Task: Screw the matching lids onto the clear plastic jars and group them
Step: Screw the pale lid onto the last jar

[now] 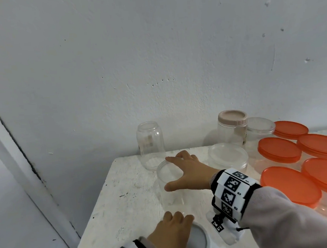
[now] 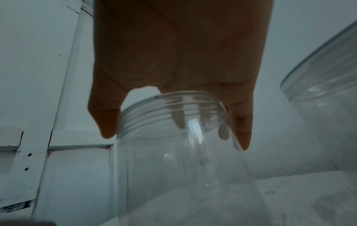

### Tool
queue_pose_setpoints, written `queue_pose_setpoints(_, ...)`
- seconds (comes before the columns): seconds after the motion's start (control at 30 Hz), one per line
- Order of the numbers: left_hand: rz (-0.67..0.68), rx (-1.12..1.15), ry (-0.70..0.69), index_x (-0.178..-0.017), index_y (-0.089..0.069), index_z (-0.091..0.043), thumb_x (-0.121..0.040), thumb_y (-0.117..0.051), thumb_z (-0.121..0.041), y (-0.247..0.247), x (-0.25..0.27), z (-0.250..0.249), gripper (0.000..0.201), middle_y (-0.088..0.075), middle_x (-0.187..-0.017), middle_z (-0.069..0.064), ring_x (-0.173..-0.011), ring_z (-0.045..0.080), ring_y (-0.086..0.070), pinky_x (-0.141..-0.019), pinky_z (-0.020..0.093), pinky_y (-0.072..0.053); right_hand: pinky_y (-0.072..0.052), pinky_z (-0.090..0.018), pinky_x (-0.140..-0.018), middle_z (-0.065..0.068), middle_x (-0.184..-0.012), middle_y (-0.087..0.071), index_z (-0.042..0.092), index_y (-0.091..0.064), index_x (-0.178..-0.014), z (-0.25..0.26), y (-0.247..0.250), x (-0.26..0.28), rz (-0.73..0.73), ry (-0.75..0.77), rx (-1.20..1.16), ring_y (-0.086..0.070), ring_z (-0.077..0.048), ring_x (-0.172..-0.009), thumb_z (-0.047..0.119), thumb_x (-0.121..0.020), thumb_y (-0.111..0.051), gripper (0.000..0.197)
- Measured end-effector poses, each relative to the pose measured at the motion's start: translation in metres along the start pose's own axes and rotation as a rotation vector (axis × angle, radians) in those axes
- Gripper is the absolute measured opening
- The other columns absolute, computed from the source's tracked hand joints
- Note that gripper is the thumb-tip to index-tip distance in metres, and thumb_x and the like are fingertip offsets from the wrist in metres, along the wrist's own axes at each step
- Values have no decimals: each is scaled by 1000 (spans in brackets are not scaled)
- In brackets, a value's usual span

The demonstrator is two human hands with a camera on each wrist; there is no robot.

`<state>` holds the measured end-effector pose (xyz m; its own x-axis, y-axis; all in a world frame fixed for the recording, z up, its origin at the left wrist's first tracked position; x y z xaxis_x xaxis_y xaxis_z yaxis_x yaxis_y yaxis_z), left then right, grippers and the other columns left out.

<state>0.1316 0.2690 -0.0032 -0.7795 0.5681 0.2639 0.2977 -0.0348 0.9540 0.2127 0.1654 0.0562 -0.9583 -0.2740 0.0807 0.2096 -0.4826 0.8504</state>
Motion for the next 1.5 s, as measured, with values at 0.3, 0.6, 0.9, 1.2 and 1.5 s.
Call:
queue_pose_setpoints(0.3, -46, 356, 75, -143, -22, -34, -67, -71, -64, 32, 22, 64, 95, -30, -133, -14, -115, 3, -36, -93, 18, -29, -32, -43, -100, -13, -142, -27, 18, -30, -142, -6, 22, -26, -275, -256, 256, -30, -35, -126, 66, -80, -55, 82)
queue_pose_setpoints(0.6, -256, 570, 147, -146, -21, -32, -71, -70, -62, 54, 35, 111, 95, -34, -142, -16, -122, 5, -40, -102, 21, -36, -25, -48, -108, -20, -146, -29, 14, -30, -141, -12, 30, -34, -230, -517, 395, -29, -39, -131, 62, -90, -37, 70)
queue_pose_setpoints(0.9, -379, 717, 193, -140, -33, -28, -71, -74, -55, 67, 28, 140, 85, -41, -132, -14, -116, 7, -47, -97, 26, -46, -22, -46, -113, -11, -148, -31, 13, -28, -144, 44, 43, -83, -281, -243, 305, -24, -35, -136, 46, -91, -50, 67)
queue_pose_setpoints(1.2, -392, 781, 205, -143, -27, -31, -69, -73, -59, 66, 24, 158, 92, -40, -134, -14, -117, 11, -48, -96, 26, -47, -35, -45, -107, -10, -142, -32, 10, -29, -140, 69, 36, -117, -307, -164, 152, -25, -31, -134, 43, -84, -68, 75)
queue_pose_setpoints(1.5, -419, 839, 228, -144, -26, -32, -57, -69, -68, 67, 23, 170, 104, -44, -132, -11, -115, 10, -49, -91, 26, -50, -44, -35, -84, -9, -130, -36, 13, -28, -134, 73, 38, -110, -312, -91, 134, -43, -30, -116, 26, -71, -82, 84)
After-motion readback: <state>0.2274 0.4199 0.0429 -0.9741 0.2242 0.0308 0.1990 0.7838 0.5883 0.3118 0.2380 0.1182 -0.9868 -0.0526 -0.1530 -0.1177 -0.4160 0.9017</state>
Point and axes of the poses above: each hand's wrist, its own x-axis away from the middle knuckle, its own y-axis out of the back of the hand, z = x × y, the point moved 4 cm from there along -x, towards the middle knuckle
